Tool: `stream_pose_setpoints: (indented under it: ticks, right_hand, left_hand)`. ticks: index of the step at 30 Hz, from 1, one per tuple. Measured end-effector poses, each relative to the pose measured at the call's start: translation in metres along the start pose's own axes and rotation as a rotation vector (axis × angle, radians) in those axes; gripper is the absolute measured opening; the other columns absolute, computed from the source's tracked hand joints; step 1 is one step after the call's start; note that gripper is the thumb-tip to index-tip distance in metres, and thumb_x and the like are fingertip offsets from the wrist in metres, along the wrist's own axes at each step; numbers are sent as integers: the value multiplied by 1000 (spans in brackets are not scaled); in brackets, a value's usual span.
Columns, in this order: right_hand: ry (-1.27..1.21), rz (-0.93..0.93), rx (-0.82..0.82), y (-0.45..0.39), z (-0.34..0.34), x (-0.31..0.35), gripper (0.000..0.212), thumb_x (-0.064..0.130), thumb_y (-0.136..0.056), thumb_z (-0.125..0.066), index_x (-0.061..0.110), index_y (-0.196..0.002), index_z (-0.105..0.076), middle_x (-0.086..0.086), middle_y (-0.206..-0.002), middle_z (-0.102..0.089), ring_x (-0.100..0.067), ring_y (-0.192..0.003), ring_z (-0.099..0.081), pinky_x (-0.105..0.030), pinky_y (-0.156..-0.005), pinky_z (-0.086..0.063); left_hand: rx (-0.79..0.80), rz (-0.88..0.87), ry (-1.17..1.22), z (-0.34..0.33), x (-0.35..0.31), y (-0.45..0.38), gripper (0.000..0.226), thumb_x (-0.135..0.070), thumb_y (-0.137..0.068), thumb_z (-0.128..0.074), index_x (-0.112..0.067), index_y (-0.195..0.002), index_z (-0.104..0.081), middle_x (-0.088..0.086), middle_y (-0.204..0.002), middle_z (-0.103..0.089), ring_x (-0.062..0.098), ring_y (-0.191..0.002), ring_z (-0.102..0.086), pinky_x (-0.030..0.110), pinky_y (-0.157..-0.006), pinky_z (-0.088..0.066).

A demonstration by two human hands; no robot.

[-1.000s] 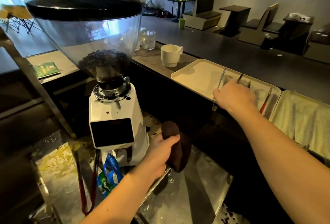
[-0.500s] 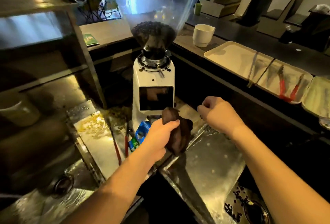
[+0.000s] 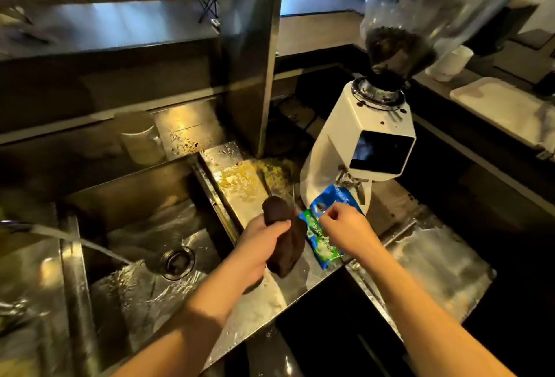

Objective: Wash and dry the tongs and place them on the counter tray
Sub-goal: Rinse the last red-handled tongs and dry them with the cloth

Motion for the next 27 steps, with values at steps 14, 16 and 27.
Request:
stream_pose_setpoints:
  ticks: [14,16,27]
  right_hand:
    - [327,30,251,-104,-120,-29,50,34,-93,-54,9,-136,-50,-22,-129,-48,-39,-121,-51,-41,-102,-44]
    - [365,69,215,-112,-133,-32,53,41,-91,-57,8,-132,-53,-19,-130,-42,-39,-119,-49,-42,-100,-44]
    - [433,74,172,-123,-152,-36,30,29,-94,-54,17,-121,-61,-17,-142,-29,-37,-125,-36,-45,-98,-46]
  left_hand:
    - [-326,157,-2,39,34,-68,5,-5,-95,-59,-3,-90,-61,14,-74,-58,23,-59,-63,27,-58,-49]
    - [-347,193,5,41,39,-73,23,-12,-94,-61,0,-114,-62,12,-83,-63,25,-74,-65,32,-68,-51]
    - [-489,161,198,72,43,-58,38,-20,-95,-60,-1,-128,-57,26,-123,-64,45,-114,-62,59,-104,-45]
Point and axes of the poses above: each hand's wrist, its own y-axis away from the middle knuckle, its own z-axis out of the back of the hand, x = y × z, the point moved 7 cm from there along -y, towards the middle knuckle
